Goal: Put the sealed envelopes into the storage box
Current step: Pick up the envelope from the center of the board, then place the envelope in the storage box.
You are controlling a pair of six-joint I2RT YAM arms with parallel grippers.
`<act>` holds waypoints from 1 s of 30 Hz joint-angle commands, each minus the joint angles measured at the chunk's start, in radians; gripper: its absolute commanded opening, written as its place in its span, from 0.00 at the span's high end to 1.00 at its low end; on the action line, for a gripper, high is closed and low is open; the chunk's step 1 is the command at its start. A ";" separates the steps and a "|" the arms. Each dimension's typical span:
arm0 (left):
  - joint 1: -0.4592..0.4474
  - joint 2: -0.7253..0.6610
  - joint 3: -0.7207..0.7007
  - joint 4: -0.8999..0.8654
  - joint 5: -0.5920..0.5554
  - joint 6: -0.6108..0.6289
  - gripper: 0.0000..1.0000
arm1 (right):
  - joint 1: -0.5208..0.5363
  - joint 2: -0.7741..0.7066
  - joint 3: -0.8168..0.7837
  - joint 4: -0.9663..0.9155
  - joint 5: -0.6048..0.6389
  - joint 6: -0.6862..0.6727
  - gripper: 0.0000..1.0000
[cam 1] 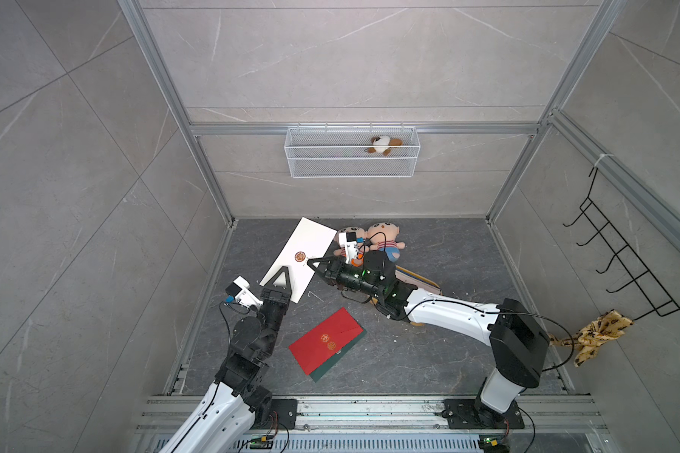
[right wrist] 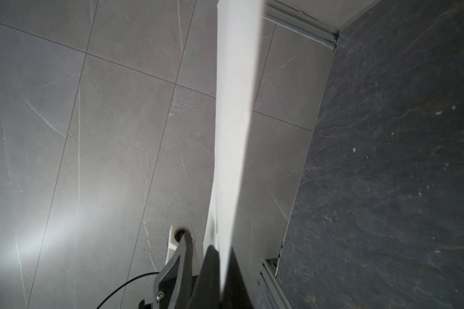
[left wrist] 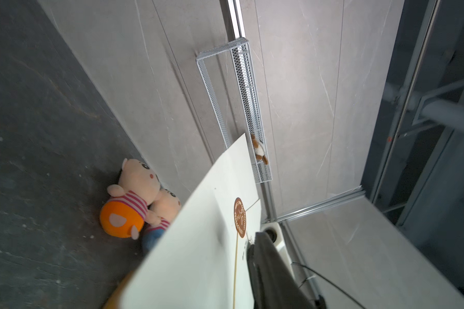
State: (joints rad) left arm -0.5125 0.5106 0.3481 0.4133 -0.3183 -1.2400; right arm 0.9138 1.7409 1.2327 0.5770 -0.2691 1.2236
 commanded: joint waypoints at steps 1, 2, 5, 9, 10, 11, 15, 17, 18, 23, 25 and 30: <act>-0.003 -0.016 0.007 -0.021 0.018 0.028 0.45 | -0.022 -0.052 0.046 -0.062 -0.058 -0.081 1.00; -0.004 -0.019 0.006 -0.032 0.018 0.031 0.41 | -0.030 -0.064 0.048 -0.083 -0.067 -0.102 1.00; -0.003 -0.025 0.010 -0.083 0.016 0.036 0.28 | -0.064 -0.107 0.067 -0.182 -0.098 -0.185 1.00; -0.004 -0.022 0.014 -0.139 0.026 0.050 0.19 | -0.116 -0.162 0.107 -0.354 -0.143 -0.319 1.00; -0.004 -0.019 0.019 -0.160 0.031 0.056 0.19 | -0.135 -0.177 0.121 -0.406 -0.157 -0.361 1.00; -0.004 -0.017 0.024 -0.179 0.035 0.058 0.19 | -0.153 -0.187 0.137 -0.459 -0.171 -0.398 1.00; -0.004 -0.017 0.045 -0.286 0.067 0.090 0.19 | -0.223 -0.219 0.238 -0.759 -0.206 -0.636 1.00; -0.003 -0.018 0.058 -0.366 0.080 0.116 0.19 | -0.240 -0.217 0.317 -0.963 -0.177 -0.803 1.00; -0.003 -0.018 0.064 -0.413 0.082 0.124 0.19 | -0.243 -0.208 0.363 -1.064 -0.154 -0.897 1.00; -0.003 -0.006 0.059 -0.609 0.089 0.143 0.20 | -0.259 -0.177 0.487 -1.388 -0.031 -1.194 1.00; -0.004 -0.004 0.050 -0.657 0.088 0.147 0.21 | -0.268 -0.162 0.514 -1.473 0.009 -1.283 1.00; -0.003 -0.006 0.034 -0.733 0.074 0.145 0.21 | -0.284 -0.099 0.583 -1.685 0.130 -1.497 1.00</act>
State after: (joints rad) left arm -0.5125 0.5083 0.3786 -0.2432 -0.2489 -1.1244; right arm 0.6380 1.5959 1.7756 -0.8764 -0.2405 -0.0631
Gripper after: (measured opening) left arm 0.788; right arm 0.042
